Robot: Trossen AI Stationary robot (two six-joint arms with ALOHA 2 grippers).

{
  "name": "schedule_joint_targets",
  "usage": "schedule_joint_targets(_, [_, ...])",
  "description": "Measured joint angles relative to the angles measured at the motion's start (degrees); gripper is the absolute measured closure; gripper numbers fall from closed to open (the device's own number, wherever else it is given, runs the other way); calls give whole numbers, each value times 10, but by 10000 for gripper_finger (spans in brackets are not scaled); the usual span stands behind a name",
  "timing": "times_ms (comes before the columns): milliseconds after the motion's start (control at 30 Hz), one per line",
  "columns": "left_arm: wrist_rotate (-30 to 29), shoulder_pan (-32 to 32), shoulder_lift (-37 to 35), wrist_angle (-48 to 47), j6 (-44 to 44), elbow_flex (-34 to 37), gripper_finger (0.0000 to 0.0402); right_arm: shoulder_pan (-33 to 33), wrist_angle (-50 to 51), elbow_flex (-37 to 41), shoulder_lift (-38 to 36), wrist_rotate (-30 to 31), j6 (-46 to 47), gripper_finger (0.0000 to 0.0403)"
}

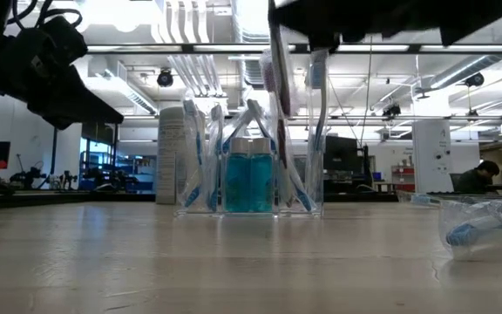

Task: Pick & Place toothbrushing station
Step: Put the purple toothbrush into the transparent organizer

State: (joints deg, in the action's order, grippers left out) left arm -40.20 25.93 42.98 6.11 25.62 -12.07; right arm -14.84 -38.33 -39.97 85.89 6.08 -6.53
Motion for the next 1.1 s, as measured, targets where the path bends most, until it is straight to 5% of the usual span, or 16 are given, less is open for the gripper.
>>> schedule_joint_targets(467, [-22, 0, 0, 0, 15, 12, 392, 107, 0, 38, 1, 22, -29, 390])
schedule_joint_targets(1100, [-22, 0, 0, -1, 16, 12, 392, 112, -4, 77, 14, 105, 40, 390])
